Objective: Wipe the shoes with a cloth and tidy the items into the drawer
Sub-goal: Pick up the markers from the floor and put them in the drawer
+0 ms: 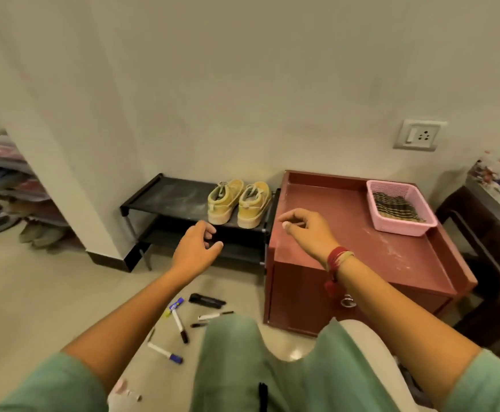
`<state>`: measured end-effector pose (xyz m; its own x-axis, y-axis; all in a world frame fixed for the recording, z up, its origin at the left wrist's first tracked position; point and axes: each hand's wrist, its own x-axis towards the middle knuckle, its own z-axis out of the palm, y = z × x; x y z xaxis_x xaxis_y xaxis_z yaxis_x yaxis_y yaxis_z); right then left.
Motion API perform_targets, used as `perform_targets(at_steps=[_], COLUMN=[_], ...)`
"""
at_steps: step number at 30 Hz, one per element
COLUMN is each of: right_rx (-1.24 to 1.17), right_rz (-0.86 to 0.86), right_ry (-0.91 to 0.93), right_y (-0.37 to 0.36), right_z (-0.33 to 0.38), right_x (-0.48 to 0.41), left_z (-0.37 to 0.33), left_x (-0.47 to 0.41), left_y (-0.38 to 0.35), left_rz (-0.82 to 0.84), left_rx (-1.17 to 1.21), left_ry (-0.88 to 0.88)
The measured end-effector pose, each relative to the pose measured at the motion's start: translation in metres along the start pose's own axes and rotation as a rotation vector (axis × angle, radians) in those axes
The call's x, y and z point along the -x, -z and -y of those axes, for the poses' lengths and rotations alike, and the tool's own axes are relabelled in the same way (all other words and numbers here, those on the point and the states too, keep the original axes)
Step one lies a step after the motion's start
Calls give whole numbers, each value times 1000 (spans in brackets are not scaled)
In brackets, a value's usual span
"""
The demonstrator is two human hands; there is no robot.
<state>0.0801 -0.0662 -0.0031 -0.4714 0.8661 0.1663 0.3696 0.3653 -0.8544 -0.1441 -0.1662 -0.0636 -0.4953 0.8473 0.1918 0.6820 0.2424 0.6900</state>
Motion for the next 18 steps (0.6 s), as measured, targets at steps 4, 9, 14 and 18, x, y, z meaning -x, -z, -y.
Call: perform_targets(at_steps=[4, 9, 14, 18], right_rx=[44, 199, 409, 587], right_rz=[169, 392, 637, 781], right_ry=[-14, 43, 28, 11], right_y=[-65, -150, -239, -304], right_z=[1, -28, -94, -172], right_x=[-27, -62, -85, -95], left_z=[73, 147, 208, 268], left_x=[-3, -2, 1, 3], left_y=[17, -1, -51, -106], left_rz=[64, 119, 143, 91], left_rx=[-140, -167, -114, -38], left_ry=[201, 441, 647, 782])
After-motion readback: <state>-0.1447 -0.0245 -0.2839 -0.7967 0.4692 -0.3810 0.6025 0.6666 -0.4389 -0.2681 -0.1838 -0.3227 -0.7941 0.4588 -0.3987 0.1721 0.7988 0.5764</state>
